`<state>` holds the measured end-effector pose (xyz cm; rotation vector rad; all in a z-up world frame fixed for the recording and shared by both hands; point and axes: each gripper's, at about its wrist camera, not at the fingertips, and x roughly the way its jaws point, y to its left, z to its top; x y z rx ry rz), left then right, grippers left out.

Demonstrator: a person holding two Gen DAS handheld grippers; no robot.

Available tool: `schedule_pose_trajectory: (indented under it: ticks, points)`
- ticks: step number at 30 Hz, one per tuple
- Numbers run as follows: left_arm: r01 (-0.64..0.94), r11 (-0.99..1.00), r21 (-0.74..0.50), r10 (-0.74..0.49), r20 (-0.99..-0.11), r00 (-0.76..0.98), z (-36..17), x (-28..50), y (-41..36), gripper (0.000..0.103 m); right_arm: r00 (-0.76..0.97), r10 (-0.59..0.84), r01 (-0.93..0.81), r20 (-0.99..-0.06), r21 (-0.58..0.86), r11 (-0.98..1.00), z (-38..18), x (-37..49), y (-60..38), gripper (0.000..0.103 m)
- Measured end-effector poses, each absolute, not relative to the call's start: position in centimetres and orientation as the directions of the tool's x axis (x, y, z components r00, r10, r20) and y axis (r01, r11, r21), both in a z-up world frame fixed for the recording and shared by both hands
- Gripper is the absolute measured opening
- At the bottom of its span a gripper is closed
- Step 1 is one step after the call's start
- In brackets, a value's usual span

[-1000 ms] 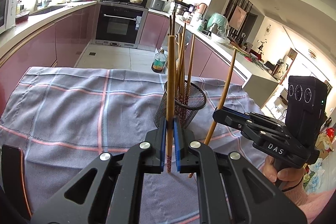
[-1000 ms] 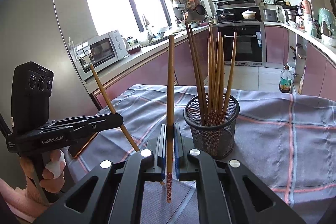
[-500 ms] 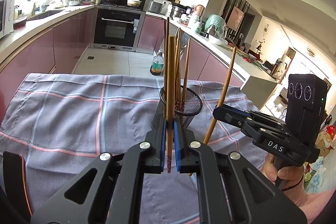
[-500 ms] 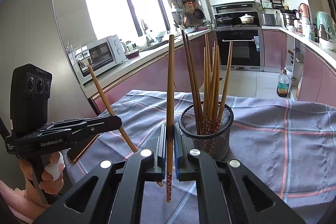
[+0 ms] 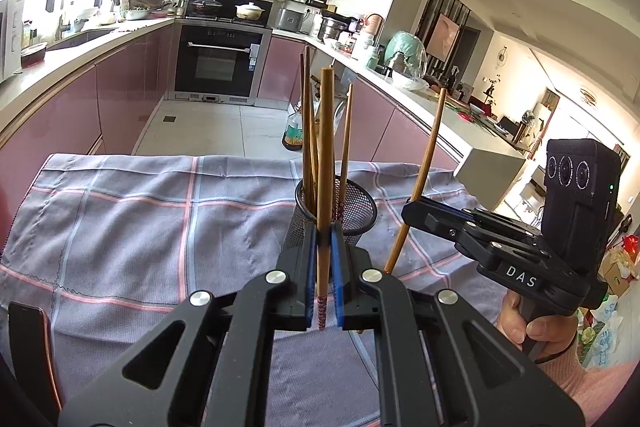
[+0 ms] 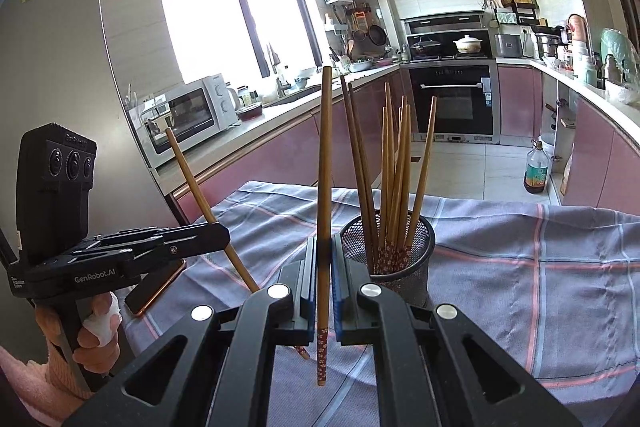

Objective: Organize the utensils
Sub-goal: 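Hold both chopsticks upright and move them over the mesh cup opening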

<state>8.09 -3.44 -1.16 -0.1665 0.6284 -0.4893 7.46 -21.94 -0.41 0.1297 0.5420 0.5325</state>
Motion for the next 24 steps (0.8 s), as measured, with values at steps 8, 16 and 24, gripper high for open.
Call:
schedule_pose_trajectory:
  ticks: [8, 16, 24]
  points:
    - [0.397, 0.872, -0.287, -0.49, -0.513, 0.705, -0.6, 8.0, -3.4, 0.008, 0.734, 0.51, -0.446, -0.449, 0.248, 0.86, 0.0, 7.6, -22.0, 0.005]
    - [0.409, 0.869, -0.279, -0.495, -0.503, 0.709, -0.3, 7.9, -3.5, 0.008, 0.743, 0.506, -0.446, -0.438, 0.24, 0.862, 0.6, 7.7, -22.2, 0.005]
    - [0.422, 0.864, -0.273, -0.503, -0.489, 0.713, 0.0, 8.2, -3.8, 0.008, 0.751, 0.5, -0.444, -0.431, 0.232, 0.866, 1.0, 7.9, -22.4, 0.005]
